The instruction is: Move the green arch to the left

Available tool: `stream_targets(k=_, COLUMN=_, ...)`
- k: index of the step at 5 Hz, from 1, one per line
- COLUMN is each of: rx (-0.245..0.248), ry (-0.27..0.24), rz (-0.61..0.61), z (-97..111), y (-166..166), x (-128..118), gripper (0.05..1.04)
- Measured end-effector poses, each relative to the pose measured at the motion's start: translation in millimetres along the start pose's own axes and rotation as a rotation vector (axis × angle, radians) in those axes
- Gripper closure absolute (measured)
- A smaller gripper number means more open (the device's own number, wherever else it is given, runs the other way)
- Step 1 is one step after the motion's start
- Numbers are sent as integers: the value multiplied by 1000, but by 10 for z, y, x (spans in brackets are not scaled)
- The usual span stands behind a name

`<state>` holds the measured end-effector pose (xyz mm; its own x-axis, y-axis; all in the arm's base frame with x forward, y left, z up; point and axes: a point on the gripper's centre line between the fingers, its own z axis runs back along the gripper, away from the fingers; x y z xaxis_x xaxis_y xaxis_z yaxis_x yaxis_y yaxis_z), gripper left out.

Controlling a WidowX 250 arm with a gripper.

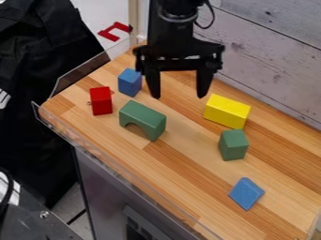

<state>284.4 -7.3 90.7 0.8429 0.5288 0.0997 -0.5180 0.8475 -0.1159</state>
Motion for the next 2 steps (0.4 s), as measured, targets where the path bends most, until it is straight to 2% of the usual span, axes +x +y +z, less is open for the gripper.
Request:
stream_targets(k=1, rx=-39, ry=-2, rz=-245, z=110, y=-142, x=1, gripper=83)
stream_targets(k=2, rx=-71, ry=-15, rz=-402, z=120, y=-236, x=-13, gripper=83)
